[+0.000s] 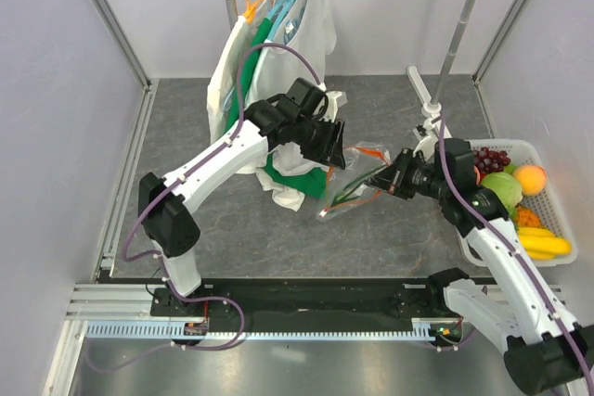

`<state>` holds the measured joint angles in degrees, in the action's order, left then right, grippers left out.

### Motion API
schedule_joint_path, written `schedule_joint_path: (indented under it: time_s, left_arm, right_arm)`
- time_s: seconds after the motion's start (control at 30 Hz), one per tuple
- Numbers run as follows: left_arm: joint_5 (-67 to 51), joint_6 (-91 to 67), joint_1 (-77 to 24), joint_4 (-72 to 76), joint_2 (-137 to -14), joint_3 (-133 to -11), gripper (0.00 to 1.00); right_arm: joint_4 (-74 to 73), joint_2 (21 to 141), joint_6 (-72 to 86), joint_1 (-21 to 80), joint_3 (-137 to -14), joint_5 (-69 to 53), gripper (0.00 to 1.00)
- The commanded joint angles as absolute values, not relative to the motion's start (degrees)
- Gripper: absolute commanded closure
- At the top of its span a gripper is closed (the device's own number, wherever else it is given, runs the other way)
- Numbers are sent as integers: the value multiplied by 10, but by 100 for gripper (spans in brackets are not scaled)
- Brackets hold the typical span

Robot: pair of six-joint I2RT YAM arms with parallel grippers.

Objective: Place the food in the zip-top bag and seal the zipper
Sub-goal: Adjust the zipper food storage bag at the center of the board.

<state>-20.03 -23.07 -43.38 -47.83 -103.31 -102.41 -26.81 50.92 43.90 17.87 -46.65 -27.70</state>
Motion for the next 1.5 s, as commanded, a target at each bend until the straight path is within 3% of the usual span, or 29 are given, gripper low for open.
schedule_joint_path:
  time_s: [0.0, 0.03, 0.1, 0.13, 0.17, 0.23, 0.47, 0.8, 0.87, 0.9, 0.97, 1.0, 1.27, 1.47]
  left_arm:
    - [-228, -182, -435, -491, -982, -1016, 49]
    - [-234, -177, -435, -492, -977, -1011, 49]
    - [-262, -175, -434, -495, -975, -1005, 62]
    - [-270, -176, -434, -497, -976, -1005, 70]
    - [-276, -175, -434, -502, -978, -1007, 85]
    - [-301, -161, -435, -518, -981, -1019, 98]
    - [-352, -127, -432, -590, -947, -1027, 98]
    - [-392, -181, -432, -579, -990, -1077, 98]
    - [-406, -193, -432, -572, -1006, -1085, 98]
    - [-412, -204, -432, -564, -1023, -1092, 98]
    - [-424, -215, -432, -557, -1041, -1104, 98]
    - [-425, -222, -432, -552, -1059, -1120, 98]
    - [-400, -231, -425, -541, -1155, -1211, 98]
    - [-411, -253, -417, -507, -1169, -1200, 98]
  right_arm:
    - [-324, 479, 370, 134, -526, -337, 100]
    - [-343, 482, 361, 119, -531, -351, 100]
    - [-361, 497, 336, 110, -535, -373, 100]
    - [-373, 503, 328, 106, -538, -387, 100]
    - [-382, 517, 321, 105, -541, -392, 100]
    - [-413, 534, 281, 98, -556, -406, 100]
    - [-563, 676, 102, 61, -658, -439, 100]
    - [-600, 771, -42, 50, -789, -359, 96]
    - [-599, 795, -48, 51, -811, -351, 87]
    - [-599, 805, -60, 51, -818, -350, 71]
    - [-603, 830, -69, 51, -841, -342, 61]
    - [-606, 838, -79, 51, -849, -338, 50]
    - [-677, 810, -234, 10, -951, -294, 2]
    - [-836, 775, -535, -68, -970, -237, 2]
